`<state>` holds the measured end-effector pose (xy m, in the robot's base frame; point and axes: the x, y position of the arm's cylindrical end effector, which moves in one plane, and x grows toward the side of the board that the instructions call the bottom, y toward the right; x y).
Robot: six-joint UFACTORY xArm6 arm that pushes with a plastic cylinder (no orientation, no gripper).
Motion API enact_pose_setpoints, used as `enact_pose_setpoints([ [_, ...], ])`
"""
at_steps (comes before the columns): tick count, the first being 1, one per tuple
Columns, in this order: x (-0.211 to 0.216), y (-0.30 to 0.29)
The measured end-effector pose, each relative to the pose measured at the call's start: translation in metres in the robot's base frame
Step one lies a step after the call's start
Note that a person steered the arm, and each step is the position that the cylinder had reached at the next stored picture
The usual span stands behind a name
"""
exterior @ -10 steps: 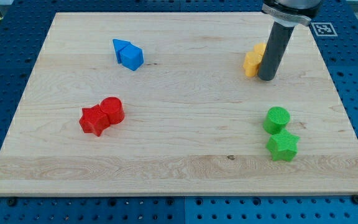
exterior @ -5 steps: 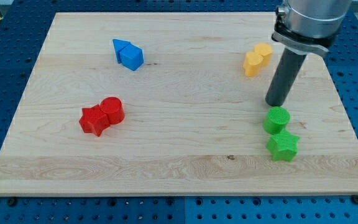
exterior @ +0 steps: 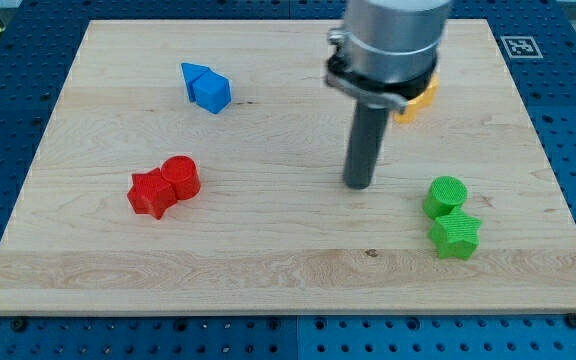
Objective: Move green star along with green circle slightly up
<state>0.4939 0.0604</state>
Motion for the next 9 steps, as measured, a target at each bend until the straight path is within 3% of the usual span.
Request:
enact_pose_setpoints([
  [1,0.07,0.001],
  [2,0.11,0.028],
  [5,0.106,0.116],
  [9,0.084,0.105],
])
